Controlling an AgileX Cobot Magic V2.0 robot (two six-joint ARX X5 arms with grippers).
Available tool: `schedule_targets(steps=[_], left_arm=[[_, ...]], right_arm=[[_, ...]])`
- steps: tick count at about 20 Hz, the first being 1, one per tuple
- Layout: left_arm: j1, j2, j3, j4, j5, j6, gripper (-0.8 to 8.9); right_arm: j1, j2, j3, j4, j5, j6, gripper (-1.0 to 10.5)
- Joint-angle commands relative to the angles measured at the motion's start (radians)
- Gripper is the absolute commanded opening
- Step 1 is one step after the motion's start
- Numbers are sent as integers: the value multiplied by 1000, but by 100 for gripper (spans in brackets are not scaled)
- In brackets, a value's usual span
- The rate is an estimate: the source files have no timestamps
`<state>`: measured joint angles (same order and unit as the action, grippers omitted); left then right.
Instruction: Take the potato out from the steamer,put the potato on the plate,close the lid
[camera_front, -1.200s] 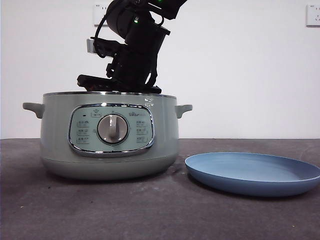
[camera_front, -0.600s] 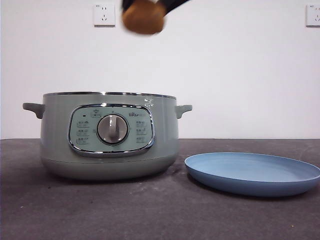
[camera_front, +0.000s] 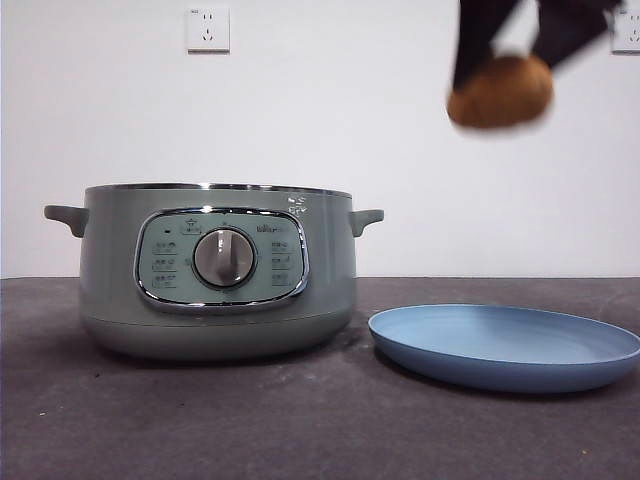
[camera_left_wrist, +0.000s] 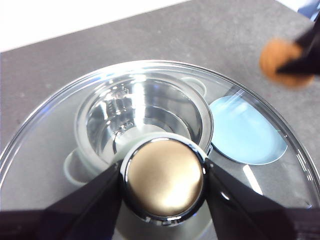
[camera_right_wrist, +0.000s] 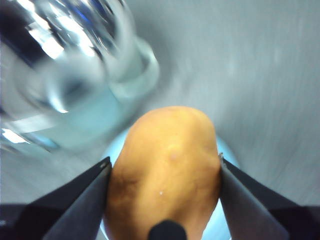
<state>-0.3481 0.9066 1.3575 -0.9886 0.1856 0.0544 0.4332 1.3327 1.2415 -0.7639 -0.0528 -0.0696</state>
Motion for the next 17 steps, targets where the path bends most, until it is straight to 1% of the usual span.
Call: schedule_targets(steps=[1,4,8,10,12,17], left_arm=[[0,20,5,72,7,21,-13],[-2,49,5,96,9,23,-13],[-6,82,5,143,18,26,-13],[-7,97,5,169,33,30,-13],[-13,116,5,196,33,31,-13],[-31,167,5,226,33,47,-13]], right_arm=[[-33,3,-179,136,-28,38,-16],[-42,8,-327,289,-29,61,-16],[-49,28,-437,425,-35,79,-16],[-52,49,-475,488,-44,109,-16],[-52,73,-500,540,-50,125,-16],[-52,144,-512,581,-49,124,-16]])
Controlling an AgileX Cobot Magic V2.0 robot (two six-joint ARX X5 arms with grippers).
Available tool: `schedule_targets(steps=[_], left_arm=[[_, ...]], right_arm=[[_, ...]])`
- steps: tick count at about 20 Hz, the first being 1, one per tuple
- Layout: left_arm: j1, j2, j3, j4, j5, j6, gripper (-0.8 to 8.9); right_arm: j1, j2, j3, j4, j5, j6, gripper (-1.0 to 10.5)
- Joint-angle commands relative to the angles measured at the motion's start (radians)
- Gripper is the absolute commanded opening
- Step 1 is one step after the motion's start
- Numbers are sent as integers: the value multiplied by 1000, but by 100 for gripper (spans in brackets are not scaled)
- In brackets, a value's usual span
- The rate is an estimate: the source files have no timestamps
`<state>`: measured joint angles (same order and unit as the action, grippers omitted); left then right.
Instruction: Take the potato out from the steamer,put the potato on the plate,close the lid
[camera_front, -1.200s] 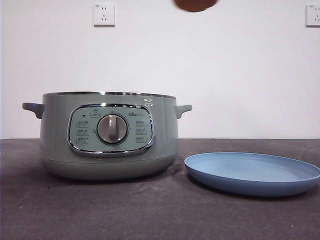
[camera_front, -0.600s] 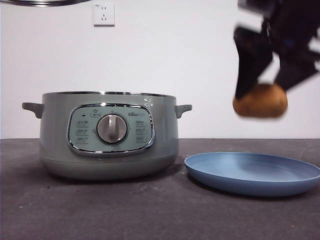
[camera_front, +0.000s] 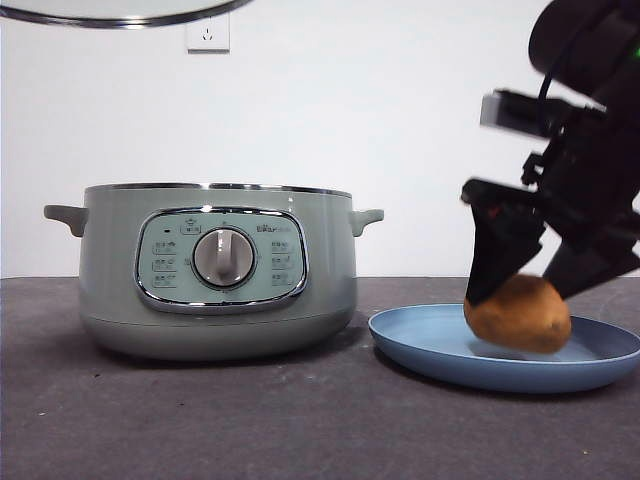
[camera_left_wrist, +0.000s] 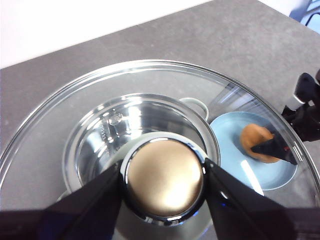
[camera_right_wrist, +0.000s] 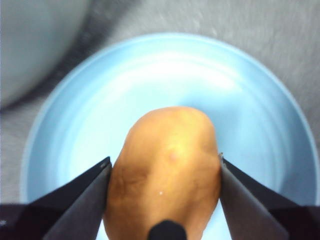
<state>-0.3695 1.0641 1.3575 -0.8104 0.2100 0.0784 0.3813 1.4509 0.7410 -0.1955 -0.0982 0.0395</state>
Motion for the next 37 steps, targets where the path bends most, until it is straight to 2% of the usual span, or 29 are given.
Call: schedule_targets(steps=[1,6,8,10,14,16,24,37], left_arm=[[-13,21,5,51,8,29,-13],[-26,85,5,101,6,66,-13],[-35,116,5,132,6,80,-13],[-42,145,5,156,6,84,-13],[-45,220,5,190,5,101,-13],[-45,256,5,204,3,110,-13],[-45,373,5,272,3,110,-13],[-43,505,5,350,-8,136,-13]], right_arm=[[0,39,-12,18,-4,15,-16],[-1,63,-12,23,-7,29,-8],[-1,63,-12,23,-6,43,30],[-1,63,-12,18,-7,50,129],[-1,57,-12,11,-6,57,463],[-1,47,-11,10,-6,70,546],[-1,-72,-11,-5,-6,83,568],[0,-558,-11,-185,-6,84,568]])
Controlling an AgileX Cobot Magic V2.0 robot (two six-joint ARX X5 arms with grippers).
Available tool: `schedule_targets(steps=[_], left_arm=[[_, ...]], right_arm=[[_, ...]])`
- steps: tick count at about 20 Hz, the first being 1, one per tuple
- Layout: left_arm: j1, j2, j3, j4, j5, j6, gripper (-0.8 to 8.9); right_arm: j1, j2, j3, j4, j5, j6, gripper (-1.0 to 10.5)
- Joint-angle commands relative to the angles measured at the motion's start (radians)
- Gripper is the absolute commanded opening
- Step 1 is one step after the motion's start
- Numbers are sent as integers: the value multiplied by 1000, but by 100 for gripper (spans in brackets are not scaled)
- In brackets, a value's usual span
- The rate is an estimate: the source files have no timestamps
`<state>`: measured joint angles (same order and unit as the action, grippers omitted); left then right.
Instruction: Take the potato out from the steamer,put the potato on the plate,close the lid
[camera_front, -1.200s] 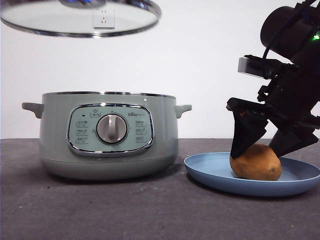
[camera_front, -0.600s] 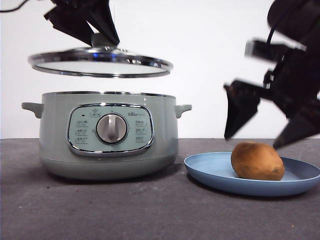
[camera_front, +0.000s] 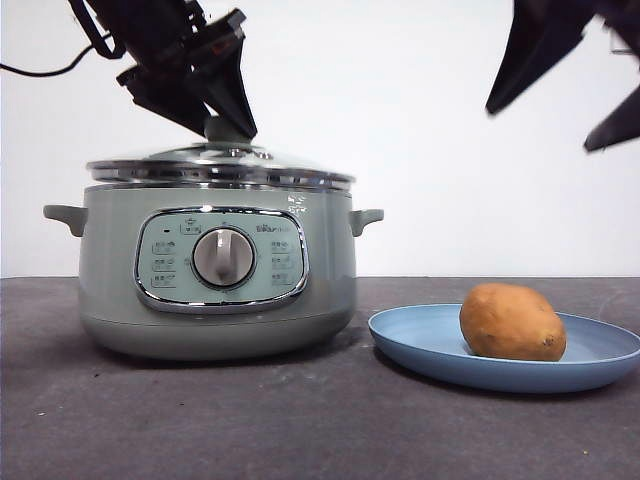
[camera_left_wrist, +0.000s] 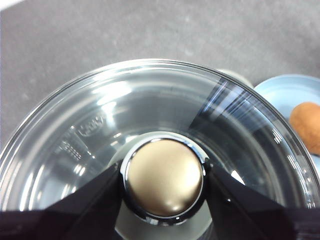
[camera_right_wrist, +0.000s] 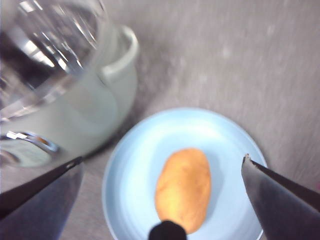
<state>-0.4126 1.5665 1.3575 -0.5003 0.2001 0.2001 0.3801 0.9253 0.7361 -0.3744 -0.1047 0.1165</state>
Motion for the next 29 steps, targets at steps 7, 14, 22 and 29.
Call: schedule_targets(steps=[7,14,22,29], left_arm=[[2,11,5,60,-37,14,-13],[23,11,5,35,-53,26,-13],[41,11,5,34,-34,26,-13],[38,40,5,33,15,10,-13]], right_arm=[[1,-158,-6,-77,1,6,567],[1,-161,-6,-86,1,6,567],[1,-160,-6,-79,2,6,567],[1,-160,-6,-75,2,6,566]])
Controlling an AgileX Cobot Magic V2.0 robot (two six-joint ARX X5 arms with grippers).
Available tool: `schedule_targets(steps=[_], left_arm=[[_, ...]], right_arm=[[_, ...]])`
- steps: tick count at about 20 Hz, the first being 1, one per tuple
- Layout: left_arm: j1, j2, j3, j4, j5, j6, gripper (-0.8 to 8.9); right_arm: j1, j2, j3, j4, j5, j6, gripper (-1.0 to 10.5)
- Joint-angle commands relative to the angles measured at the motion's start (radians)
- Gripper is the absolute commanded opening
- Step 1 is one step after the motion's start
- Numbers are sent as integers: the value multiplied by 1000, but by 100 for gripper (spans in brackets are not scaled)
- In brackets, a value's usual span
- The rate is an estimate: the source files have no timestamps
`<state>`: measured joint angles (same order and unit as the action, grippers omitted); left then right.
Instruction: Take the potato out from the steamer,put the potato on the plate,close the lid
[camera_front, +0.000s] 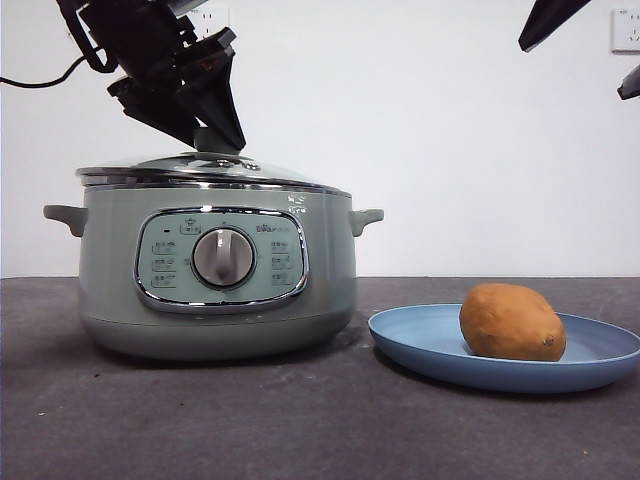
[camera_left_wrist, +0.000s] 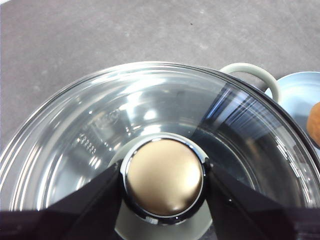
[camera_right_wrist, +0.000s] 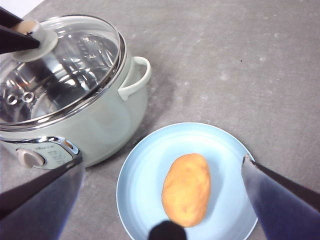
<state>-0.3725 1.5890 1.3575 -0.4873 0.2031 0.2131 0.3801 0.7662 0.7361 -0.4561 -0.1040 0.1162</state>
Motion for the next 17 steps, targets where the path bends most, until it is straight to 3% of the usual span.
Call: schedule_targets(steps=[1,15,16,17], left_arm=[[-2,29,5,17,14,-4,-13],[-37,44,5,-16,63,-8,0],[-37,44,5,-27,60,-8,77],[-37,44,5,-37,58,-8,256]], right_arm=[[1,-1,-6,6,2,6,566],[1,-1,-6,6,2,6,566],[0,-1,-6,6,2,6,566],[1,-1,-6,6,1,6,566]])
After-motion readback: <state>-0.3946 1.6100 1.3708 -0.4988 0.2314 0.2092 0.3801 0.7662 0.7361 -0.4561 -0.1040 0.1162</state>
